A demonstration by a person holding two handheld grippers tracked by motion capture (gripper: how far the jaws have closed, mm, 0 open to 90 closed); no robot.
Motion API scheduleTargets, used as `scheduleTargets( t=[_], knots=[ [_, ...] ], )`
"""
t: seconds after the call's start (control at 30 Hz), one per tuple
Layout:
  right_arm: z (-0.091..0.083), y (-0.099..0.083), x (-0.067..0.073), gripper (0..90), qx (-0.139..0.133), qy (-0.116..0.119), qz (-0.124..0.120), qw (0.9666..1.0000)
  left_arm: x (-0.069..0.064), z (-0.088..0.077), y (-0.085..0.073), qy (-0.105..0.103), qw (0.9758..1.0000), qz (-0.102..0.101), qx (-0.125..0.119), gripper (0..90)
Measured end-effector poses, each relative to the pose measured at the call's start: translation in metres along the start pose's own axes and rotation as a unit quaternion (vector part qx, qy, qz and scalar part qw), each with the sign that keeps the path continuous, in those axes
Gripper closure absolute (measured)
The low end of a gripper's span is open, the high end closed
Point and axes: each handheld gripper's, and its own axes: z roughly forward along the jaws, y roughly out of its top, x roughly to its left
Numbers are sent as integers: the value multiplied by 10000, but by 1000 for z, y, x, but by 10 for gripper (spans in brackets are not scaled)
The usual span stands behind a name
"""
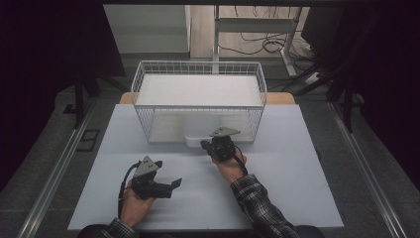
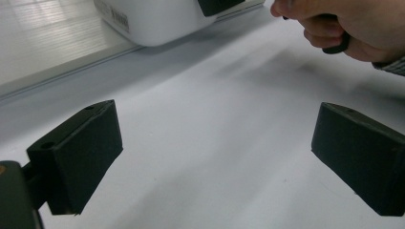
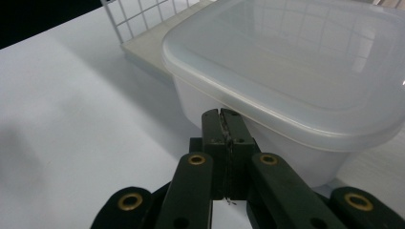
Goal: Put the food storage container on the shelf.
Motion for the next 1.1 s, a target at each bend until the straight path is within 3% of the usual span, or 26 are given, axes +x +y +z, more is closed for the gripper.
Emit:
scheduleTargets(
  t=[0.27,1.0,1.1],
  knots=[
    [10,5,-9,889,-20,-51,148,9999,-2,3,-3,29,9999,117,48,27],
    [31,19,-13,888,13,-269,142,9995,-1,4,-5,36,9999,147,29,27],
    [29,19,-13,839,-4,-256,141,9996,-1,4,-5,25,9999,148,22,26]
  ],
)
